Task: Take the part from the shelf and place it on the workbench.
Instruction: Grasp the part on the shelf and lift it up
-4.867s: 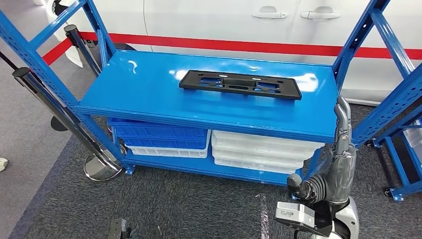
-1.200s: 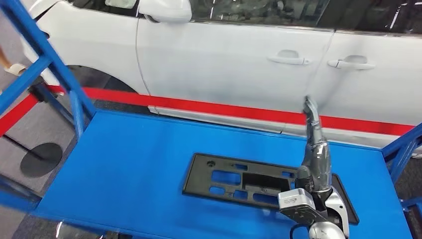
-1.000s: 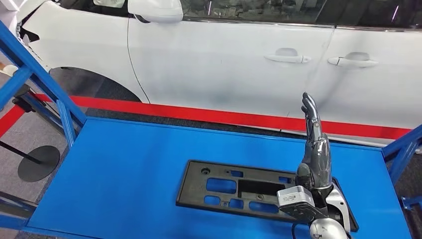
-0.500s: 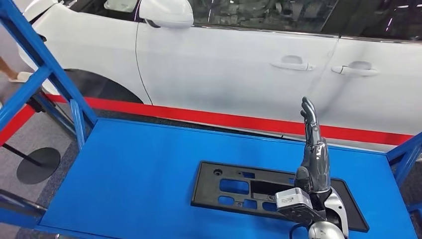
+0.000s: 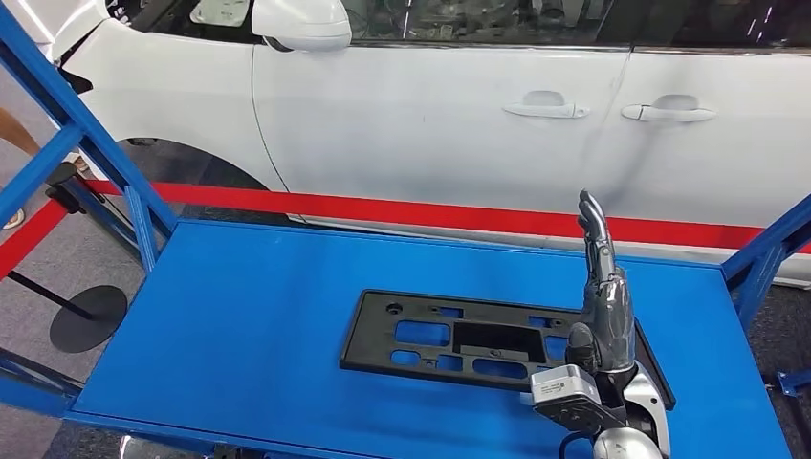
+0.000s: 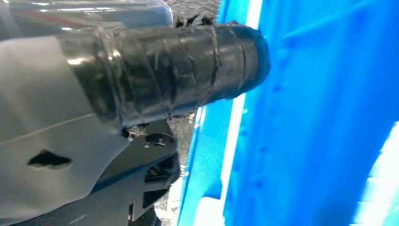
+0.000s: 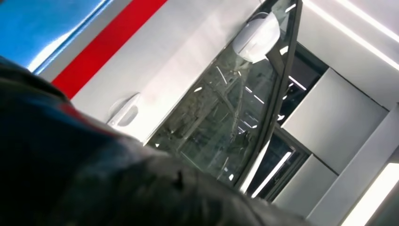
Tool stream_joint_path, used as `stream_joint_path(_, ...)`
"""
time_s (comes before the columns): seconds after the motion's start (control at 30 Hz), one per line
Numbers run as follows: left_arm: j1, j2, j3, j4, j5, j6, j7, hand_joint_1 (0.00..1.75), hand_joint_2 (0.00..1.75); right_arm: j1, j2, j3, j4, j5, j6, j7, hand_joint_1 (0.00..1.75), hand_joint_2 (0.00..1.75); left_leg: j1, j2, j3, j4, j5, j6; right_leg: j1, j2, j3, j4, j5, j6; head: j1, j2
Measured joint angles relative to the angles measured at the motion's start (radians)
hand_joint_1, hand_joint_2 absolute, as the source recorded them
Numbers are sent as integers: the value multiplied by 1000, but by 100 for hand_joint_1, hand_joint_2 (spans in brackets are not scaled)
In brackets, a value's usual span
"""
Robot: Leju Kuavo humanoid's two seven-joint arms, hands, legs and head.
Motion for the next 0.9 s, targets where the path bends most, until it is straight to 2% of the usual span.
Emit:
stream_joint_path(0.03, 0, 0, -2, 0, 0, 3, 2, 0, 0, 0, 0, 0, 2, 0, 0, 0, 0, 0, 0, 0, -18, 62, -41, -3, 2, -1, -8, 1, 6, -3, -1, 0)
stream_joint_path(0.07, 0, 0, -4, 0, -1, 6, 4, 0, 0, 0, 0, 0, 5, -1, 0, -1, 0, 0, 0, 0, -28, 113, -68, -4, 5, -2, -17, 2, 12, -6, -2, 0)
stream_joint_path(0.1, -1, 0, -5, 0, -2, 11, 7, 0, 0, 1, 0, 0, 7, -1, 0, -1, 0, 0, -1, 0, -24, 136, -75, -3, 8, -3, -27, 5, 17, -8, -1, 0)
stream_joint_path(0.13, -1, 0, -5, 0, -3, 15, 9, 0, 0, 1, 0, 0, 8, -1, 0, -2, 0, 0, -3, 0, -1, 125, -66, 1, 11, -3, -37, 8, 23, -9, -2, 0)
stream_joint_path(0.17, -2, 0, -5, 0, -4, 17, 11, 0, 0, 1, 0, 0, 8, -1, 0, -2, 0, 0, -6, 0, 37, 82, -46, 8, 14, -2, -47, 11, 27, -9, -2, 0)
stream_joint_path(0.23, -5, 2, -5, 0, -5, 20, 13, 0, 0, 1, 0, 0, 9, -1, 0, -3, 0, 0, -14, 0, 131, -47, -22, 27, 18, -1, -58, 13, 34, -6, -1, 0)
stream_joint_path(0.27, -7, 3, -5, 0, -5, 21, 13, 0, 0, 0, 0, 0, 9, -1, 0, -4, 0, 0, -19, 1, 160, -92, -16, 35, 19, -2, -60, 13, 38, -3, -1, 0)
stream_joint_path(0.3, -8, 4, -5, 0, -4, 21, 12, 0, 0, 0, 0, 0, 9, -1, 0, -4, 0, 0, -23, 1, 175, -119, -17, 41, 18, -3, -60, 12, 42, 1, -2, 0)
stream_joint_path(0.33, -9, 5, -5, 0, -4, 22, 12, 0, 0, 0, 0, 0, 9, -1, 0, -4, 0, 0, -26, 2, 176, -126, -12, 44, 17, -4, -60, 10, 46, 8, -3, 0)
stream_joint_path(0.4, -10, 4, -6, 0, -3, 25, 11, 0, 0, 0, 0, 0, 8, -1, 0, -5, 0, 0, -23, 4, 178, -147, 2, 54, 16, -5, -60, 10, 48, 19, -5, 0)
stream_joint_path(0.43, -10, 3, -6, 0, -3, 27, 11, 0, 0, 0, 0, 0, 8, -1, 0, -5, 0, 0, -19, 6, 181, -156, 11, 60, 16, -4, -68, 25, 35, 25, -3, 0)
stream_joint_path(0.47, -10, 3, -6, 0, -3, 30, 11, 0, 0, 0, 0, 0, 8, -1, -1, -5, 0, 0, -15, 8, 182, -165, 21, 65, 16, -3, -84, 61, 9, 30, -1, 0)
stream_joint_path(0.53, -10, 3, -7, 0, -4, 33, 11, 0, 0, 2, 0, 0, 9, -1, -1, -5, 0, 0, -13, 10, 173, -167, 31, 69, 9, -3, -136, 183, -63, 39, 2, 0)
stream_joint_path(0.57, -10, 3, -8, 0, -4, 34, 12, 0, 0, 3, 0, 0, 9, -1, -1, -5, 0, 0, -12, 10, 168, -166, 35, 68, 5, -3, -157, 239, -86, 44, 2, 0)
stream_joint_path(0.6, -9, 3, -8, 0, -5, 36, 13, 0, 0, 4, 0, 0, 9, -1, -1, -4, 0, 0, -11, 10, 163, -164, 37, 67, 1, -3, -164, 266, -92, 48, 2, 0)
stream_joint_path(0.63, -8, 3, -9, 0, -5, 37, 15, 0, 0, 5, 0, 0, 9, -1, -1, -4, 0, 0, -9, 10, 159, -161, 38, 64, -4, -4, -153, 258, -81, 52, 2, 0)
stream_joint_path(0.67, -8, 2, -10, 0, -5, 38, 17, 0, 0, 5, 0, 0, 9, -1, 0, -2, 0, 0, -6, 10, 156, -156, 37, 60, -8, -5, -124, 213, -55, 56, 2, 0)
stream_joint_path(0.73, -9, 2, -10, 0, -5, 40, 19, 0, 0, 4, 0, 0, 9, 0, 0, 0, 0, 0, -4, 10, 147, -137, 30, 48, -13, -5, -51, 85, -10, 61, 4, 0)
stream_joint_path(0.77, -10, 2, -11, 0, -5, 41, 19, 0, 0, 3, 0, 0, 9, 0, 1, 1, 0, 0, -4, 9, 140, -127, 27, 40, -13, -4, -28, 43, 0, 59, 4, 0)
stream_joint_path(0.8, -10, 2, -11, 0, -5, 41, 18, 0, 0, 3, 0, 0, 9, 0, 1, 3, 0, 0, -6, 9, 134, -119, 25, 33, -11, -2, -20, 23, 1, 53, 4, 0)
stream_joint_path(0.9, -11, 2, -12, 0, -3, 40, 17, 0, 0, 3, 0, 0, 9, 0, 1, 5, 0, 0, -4, 9, 125, -111, 25, 16, -7, -1, -26, 22, 6, 31, 4, 0)
